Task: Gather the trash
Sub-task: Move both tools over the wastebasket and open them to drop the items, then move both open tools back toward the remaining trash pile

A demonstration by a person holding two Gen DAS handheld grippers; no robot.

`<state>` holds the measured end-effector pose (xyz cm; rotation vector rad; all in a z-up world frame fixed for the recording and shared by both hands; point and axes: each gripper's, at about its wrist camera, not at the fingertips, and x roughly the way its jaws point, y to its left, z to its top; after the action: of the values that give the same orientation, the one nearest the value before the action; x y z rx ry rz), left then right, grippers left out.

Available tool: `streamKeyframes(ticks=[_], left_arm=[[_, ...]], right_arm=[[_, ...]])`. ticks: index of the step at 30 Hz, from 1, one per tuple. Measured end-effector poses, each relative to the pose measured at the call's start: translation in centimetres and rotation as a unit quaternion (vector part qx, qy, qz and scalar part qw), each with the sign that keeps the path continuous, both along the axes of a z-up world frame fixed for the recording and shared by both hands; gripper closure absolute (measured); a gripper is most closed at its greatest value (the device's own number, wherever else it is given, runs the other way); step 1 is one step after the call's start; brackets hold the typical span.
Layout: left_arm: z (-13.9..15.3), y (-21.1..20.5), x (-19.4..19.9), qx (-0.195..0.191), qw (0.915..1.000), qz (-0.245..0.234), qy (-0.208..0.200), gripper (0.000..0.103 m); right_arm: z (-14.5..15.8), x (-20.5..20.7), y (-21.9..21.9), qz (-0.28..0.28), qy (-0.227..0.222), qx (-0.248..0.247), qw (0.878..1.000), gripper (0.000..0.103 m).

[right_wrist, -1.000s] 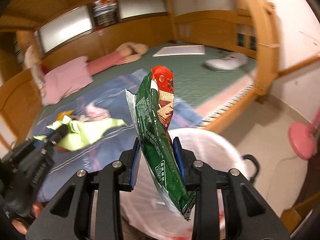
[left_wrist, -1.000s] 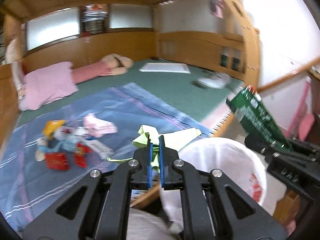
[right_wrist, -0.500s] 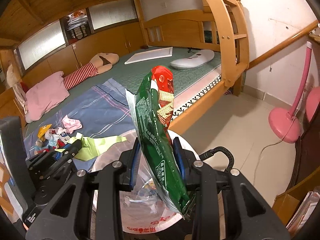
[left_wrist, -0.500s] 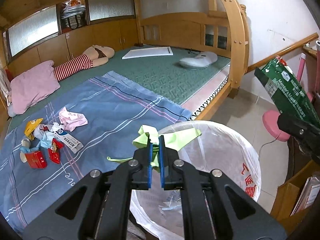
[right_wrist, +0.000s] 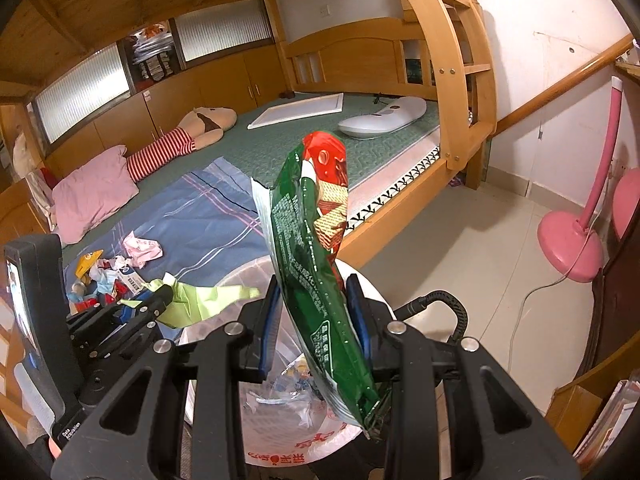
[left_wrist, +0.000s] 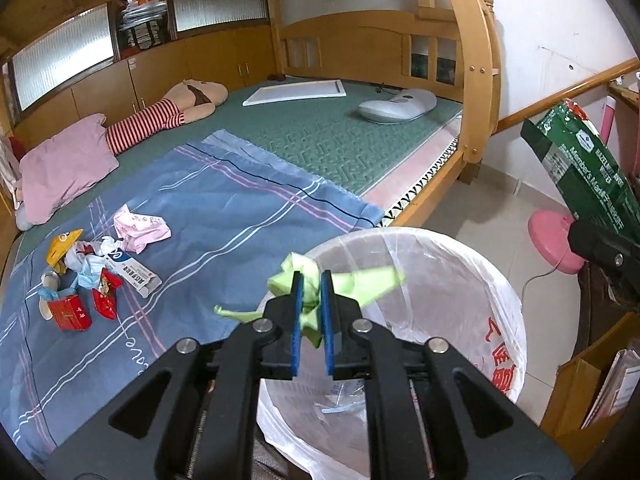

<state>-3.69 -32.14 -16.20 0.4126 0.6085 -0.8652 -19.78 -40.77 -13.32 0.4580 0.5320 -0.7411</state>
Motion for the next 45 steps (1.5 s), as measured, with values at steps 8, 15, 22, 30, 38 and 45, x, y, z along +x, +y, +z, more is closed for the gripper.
streamKeyframes(ticks=[8, 15, 22, 30, 38, 45], left_arm=[[0.7, 0.6, 0.0, -0.010, 0.9998, 0.011, -0.013, 0.065], [1.0, 1.2, 0.9, -0.012, 0.9995, 0.027, -0.011, 0.065], [1.3, 1.7, 1.7, -0.018, 0.9991, 0.038, -0.004, 0.065], [2.5, 4.5, 4.9, -0.037, 0.9952, 0.090, -0.006, 0.065], [3.3, 10.7, 10.5, -0.039, 0.9815, 0.187, -0.015, 0.065], [2.8, 18.0, 15.9, -0.032, 0.9583, 0.284, -0.006, 0.065]], right_arm=[[-1.5, 1.1, -1.0, 0.015, 0.016, 0.027, 0.999, 0.069], [-4.1, 3.3, -1.0, 0.038, 0.055, 0.053, 0.996, 0.049], [-3.9, 3.5, -0.7, 0.036, 0.051, 0.044, 0.997, 0.041], [-3.3, 6.9, 0.8, 0.072, 0.055, 0.031, 0.995, 0.041], [-2.5, 14.0, 4.8, 0.162, 0.046, 0.014, 0.986, 0.041], [-2.2, 21.7, 9.7, 0.257, 0.045, 0.003, 0.965, 0.041]])
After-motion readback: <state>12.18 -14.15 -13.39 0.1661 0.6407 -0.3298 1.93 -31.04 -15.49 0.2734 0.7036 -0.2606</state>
